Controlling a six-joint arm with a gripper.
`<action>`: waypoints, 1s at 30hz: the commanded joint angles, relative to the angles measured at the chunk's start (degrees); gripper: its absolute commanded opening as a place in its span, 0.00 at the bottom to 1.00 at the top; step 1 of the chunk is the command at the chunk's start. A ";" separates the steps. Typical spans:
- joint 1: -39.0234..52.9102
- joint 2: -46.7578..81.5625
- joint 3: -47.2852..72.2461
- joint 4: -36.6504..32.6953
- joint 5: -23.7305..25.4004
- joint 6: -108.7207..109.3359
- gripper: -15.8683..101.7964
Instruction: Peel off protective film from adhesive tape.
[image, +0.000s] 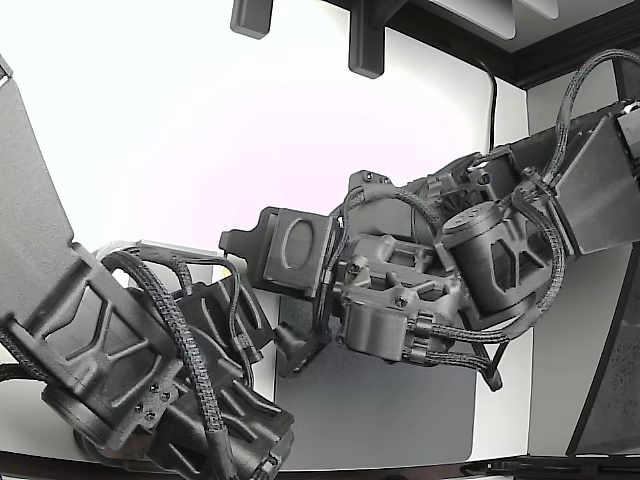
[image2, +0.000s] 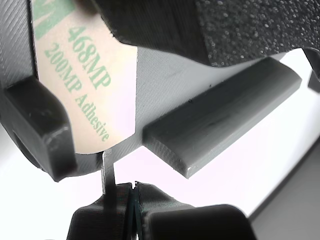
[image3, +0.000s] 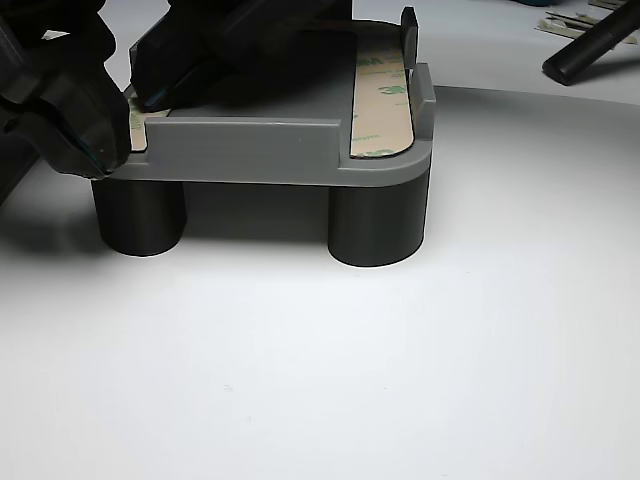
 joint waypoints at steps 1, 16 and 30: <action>-0.26 0.79 -1.93 -0.09 0.35 0.09 0.03; 0.00 0.62 -2.46 0.44 0.35 0.53 0.03; 0.18 0.44 -2.81 0.88 0.26 0.79 0.03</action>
